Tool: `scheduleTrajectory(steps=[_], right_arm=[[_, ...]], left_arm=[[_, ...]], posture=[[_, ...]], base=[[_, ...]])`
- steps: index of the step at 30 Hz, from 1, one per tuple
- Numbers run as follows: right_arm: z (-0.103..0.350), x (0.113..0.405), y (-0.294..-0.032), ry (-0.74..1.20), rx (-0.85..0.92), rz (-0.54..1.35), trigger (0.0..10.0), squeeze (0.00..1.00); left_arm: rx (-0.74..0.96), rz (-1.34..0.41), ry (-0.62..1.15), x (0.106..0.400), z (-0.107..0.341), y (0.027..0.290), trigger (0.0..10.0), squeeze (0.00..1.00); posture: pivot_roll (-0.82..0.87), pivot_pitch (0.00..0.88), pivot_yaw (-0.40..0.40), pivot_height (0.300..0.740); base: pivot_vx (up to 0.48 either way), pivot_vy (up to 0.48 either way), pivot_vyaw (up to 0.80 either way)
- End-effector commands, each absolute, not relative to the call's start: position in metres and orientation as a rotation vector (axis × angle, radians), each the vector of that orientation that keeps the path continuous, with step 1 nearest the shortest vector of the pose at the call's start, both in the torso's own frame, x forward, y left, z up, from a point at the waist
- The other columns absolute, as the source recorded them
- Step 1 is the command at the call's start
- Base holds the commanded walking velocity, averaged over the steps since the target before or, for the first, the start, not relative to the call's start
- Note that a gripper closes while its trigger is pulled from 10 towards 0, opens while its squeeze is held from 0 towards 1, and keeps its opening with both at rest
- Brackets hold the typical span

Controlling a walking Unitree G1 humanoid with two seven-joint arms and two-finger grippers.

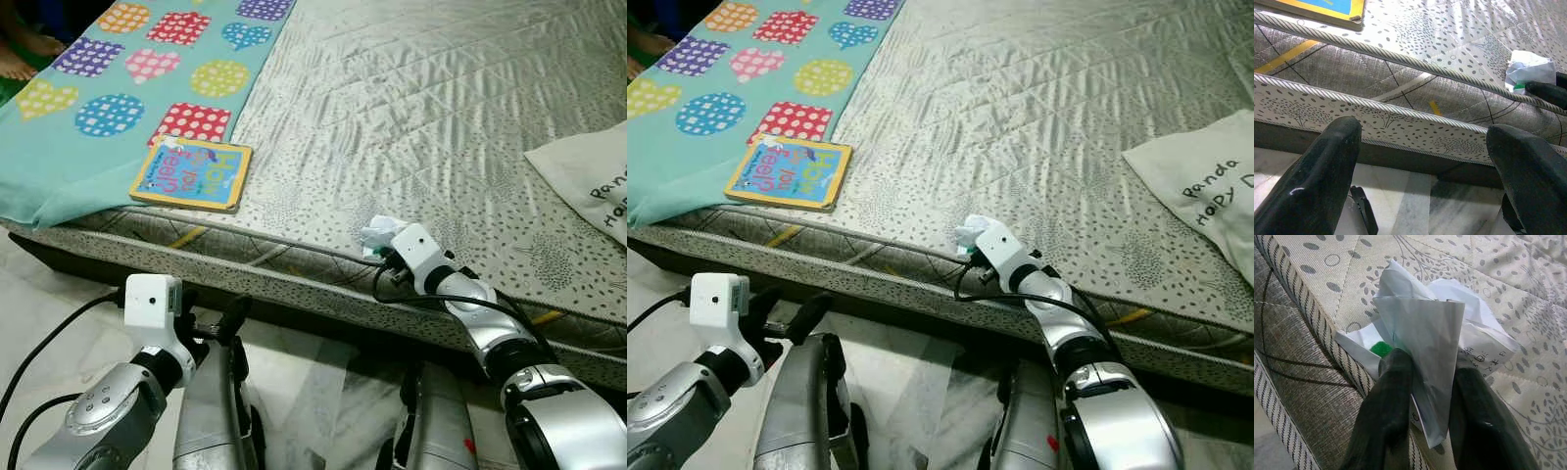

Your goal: Clean up the room

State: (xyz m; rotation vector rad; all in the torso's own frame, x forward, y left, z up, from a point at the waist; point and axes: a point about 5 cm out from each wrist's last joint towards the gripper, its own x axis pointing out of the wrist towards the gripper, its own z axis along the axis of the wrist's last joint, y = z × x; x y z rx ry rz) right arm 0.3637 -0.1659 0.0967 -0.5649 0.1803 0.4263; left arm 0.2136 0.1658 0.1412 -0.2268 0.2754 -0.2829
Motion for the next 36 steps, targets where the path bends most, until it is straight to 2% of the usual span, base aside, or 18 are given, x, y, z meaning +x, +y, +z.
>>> scheduleTrajectory(steps=[1,9,22,26,31,32,36], right_arm=[[0.082,0.357,-0.173,0.255,-0.568,0.429,0.0,0.0],[0.082,0.356,-0.176,0.258,-0.576,0.423,0.0,0.0],[0.086,0.358,-0.179,0.247,-0.582,0.413,0.0,0.0],[0.09,0.36,-0.182,0.233,-0.575,0.387,0.0,0.0],[0.105,0.367,-0.192,0.178,-0.455,0.309,0.0,0.0],[0.118,0.371,-0.197,0.121,-0.348,0.261,0.0,0.0],[0.119,0.371,-0.197,0.117,-0.341,0.257,0.0,0.0]], left_arm=[[-0.222,-0.309,0.276,0.212,0.143,0.163,10.0,0.0],[-0.255,-0.405,0.253,0.212,0.149,0.151,10.0,0.0],[-0.256,-0.432,0.26,0.214,0.147,0.146,10.0,0.0],[-0.257,-0.435,0.253,0.219,0.145,0.145,10.0,0.0],[-0.255,-0.382,0.208,0.227,0.147,0.149,10.0,0.0],[-0.256,-0.314,0.173,0.233,0.148,0.155,10.0,0.0],[-0.256,-0.31,0.17,0.234,0.148,0.156,10.0,0.0]], posture=[[0.09,0.268,-0.016,0.518],[0.09,0.261,-0.015,0.518],[0.08,0.236,-0.017,0.518],[0.07,0.185,-0.02,0.518],[0.06,0.133,-0.025,0.518],[0.06,0.109,-0.027,0.518],[0.06,0.109,-0.027,0.518]], base=[[0.0,0.0,0.0],[0.0,0.0,0.0],[0.0,0.0,0.0],[0.0,0.0,0.0],[0.0,0.0,0.0],[0.0,0.0,0.0],[0.0,0.0,0.0]])
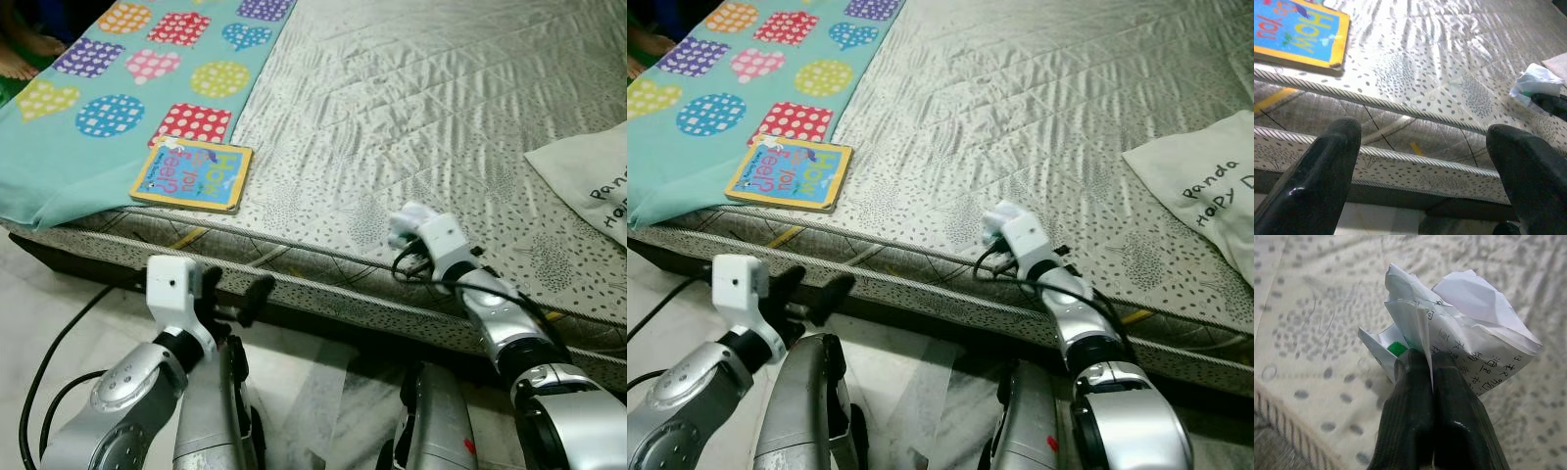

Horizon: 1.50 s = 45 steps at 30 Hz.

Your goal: Clean up the room

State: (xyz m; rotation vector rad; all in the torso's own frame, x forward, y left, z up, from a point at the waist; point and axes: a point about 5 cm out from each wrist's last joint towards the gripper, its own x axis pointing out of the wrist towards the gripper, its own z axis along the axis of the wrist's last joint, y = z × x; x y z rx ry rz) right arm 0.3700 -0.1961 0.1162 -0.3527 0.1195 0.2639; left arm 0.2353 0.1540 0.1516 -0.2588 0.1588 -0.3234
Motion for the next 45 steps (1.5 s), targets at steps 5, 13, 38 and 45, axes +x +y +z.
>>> scheduleTrajectory(steps=[5,13,38,45], right_arm=[[0.119,0.371,-0.197,0.116,-0.336,0.257,0.0,0.0],[0.119,0.371,-0.198,0.116,-0.326,0.259,0.0,0.0],[0.159,0.332,-0.171,-0.153,0.158,0.13,10.0,0.0],[0.163,0.33,-0.169,-0.139,0.167,0.135,10.0,0.0]], left_arm=[[-0.255,-0.31,0.165,0.235,0.147,0.156,10.0,0.0],[-0.255,-0.306,0.158,0.236,0.147,0.156,10.0,0.0],[-0.271,-0.109,-0.047,0.272,0.146,0.171,10.0,0.0],[-0.27,-0.112,-0.054,0.272,0.144,0.17,10.0,0.0]], posture=[[0.06,0.109,-0.027,0.518],[0.06,0.109,-0.027,0.518],[-0.03,0.0,-0.004,0.564],[-0.03,0.0,-0.006,0.606]], base=[[0.0,0.0,0.0],[0.0,0.0,0.0],[0.0,0.0,0.0],[0.0,0.0,0.0]])
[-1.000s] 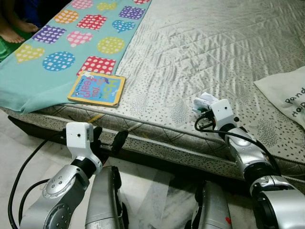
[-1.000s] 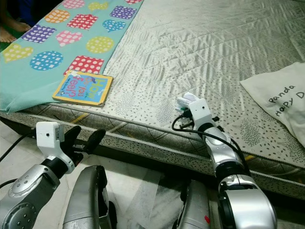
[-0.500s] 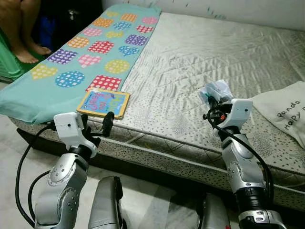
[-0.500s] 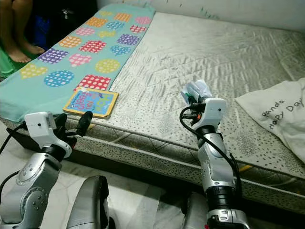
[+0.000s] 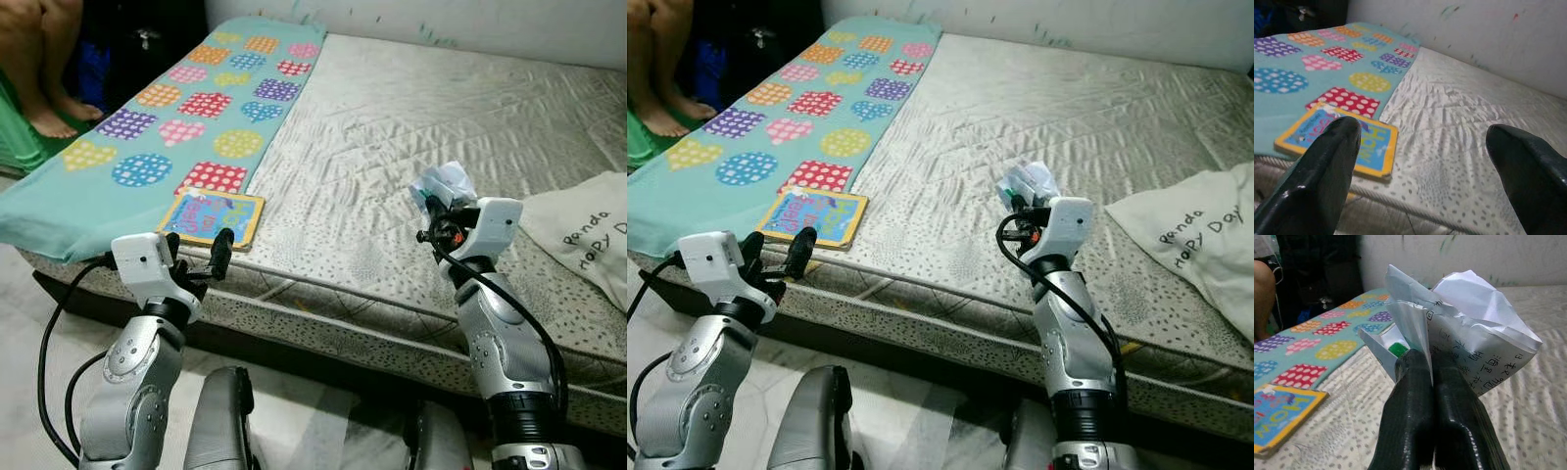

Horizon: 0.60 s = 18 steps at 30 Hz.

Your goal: Clean up the room

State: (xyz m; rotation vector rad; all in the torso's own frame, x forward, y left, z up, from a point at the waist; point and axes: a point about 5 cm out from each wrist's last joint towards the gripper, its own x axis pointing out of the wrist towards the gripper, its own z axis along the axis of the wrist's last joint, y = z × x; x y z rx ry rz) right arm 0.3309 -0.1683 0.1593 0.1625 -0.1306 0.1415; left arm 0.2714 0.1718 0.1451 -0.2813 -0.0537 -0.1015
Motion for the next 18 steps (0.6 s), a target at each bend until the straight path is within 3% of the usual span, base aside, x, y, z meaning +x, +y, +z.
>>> scheduleTrajectory(steps=[1,18], right_arm=[[0.1636,0.3303,-0.1693,-0.139,0.167,0.136,10.0,0.0],[0.1666,0.33,-0.1723,-0.141,0.168,0.125,10.0,0.0]], left_arm=[[-0.27,-0.112,-0.054,0.2725,0.1444,0.17,10.0,0.0],[-0.265,-0.12,-0.054,0.2746,0.1435,0.1693,10.0,0.0]], posture=[[-0.03,0.0,-0.006,0.611],[-0.04,0.0,0.0,0.714]], base=[[0.0,0.0,0.0],[0.0,0.0,0.0]])
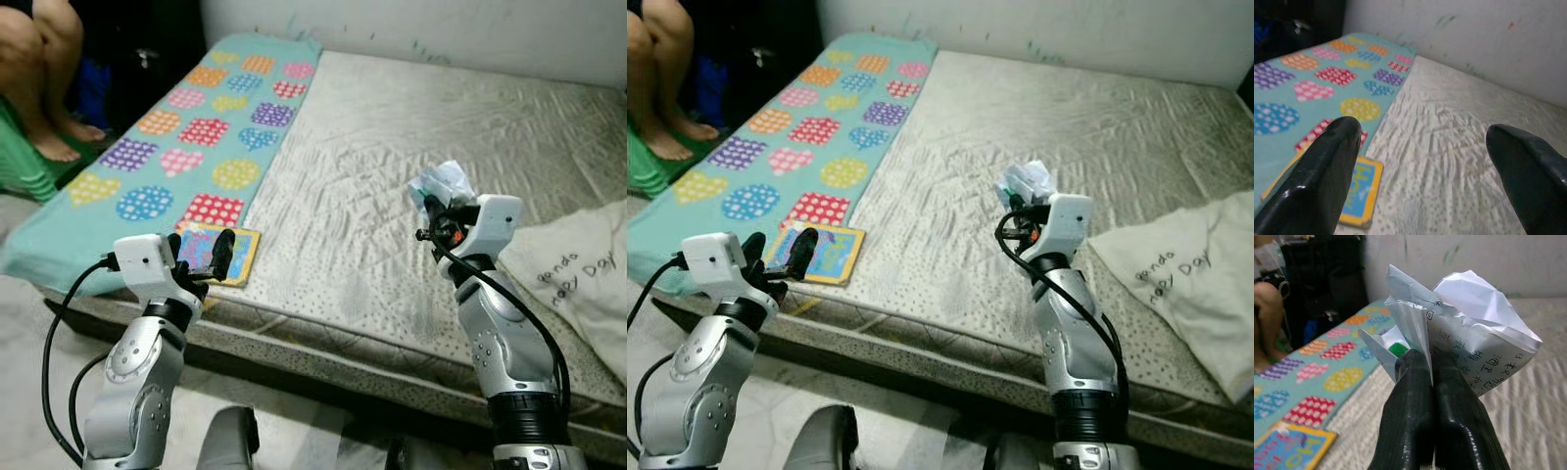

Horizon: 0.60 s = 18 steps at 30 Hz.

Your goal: Clean up the room

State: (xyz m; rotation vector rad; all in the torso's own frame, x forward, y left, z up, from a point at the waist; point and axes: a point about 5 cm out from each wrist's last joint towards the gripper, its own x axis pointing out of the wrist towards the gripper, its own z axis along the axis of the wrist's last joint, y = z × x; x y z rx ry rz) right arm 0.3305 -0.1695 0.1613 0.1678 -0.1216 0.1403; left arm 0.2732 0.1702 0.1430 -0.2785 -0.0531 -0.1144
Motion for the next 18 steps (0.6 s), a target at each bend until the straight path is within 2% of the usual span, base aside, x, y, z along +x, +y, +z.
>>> scheduleTrajectory(steps=[1,4,18], right_arm=[[0.1664,0.3302,-0.1724,-0.141,0.168,0.124,10.0,0.0],[0.1662,0.3306,-0.1727,-0.14,0.167,0.121,10.0,0.0],[0.1576,0.3289,-0.1734,-0.126,0.159,0.112,10.0,0.0]], left_arm=[[-0.265,-0.121,-0.054,0.275,0.1434,0.1691,10.0,0.0],[-0.262,-0.123,-0.057,0.2769,0.144,0.1694,10.0,0.0],[-0.242,-0.121,-0.054,0.2827,0.1385,0.1735,10.0,0.0]], posture=[[-0.04,0.0,0.001,0.719],[-0.03,0.0,0.002,0.738],[-0.03,0.0,0.005,0.74]], base=[[0.0,0.0,0.0],[0.0,0.0,0.0],[0.0,0.0,0.0]])
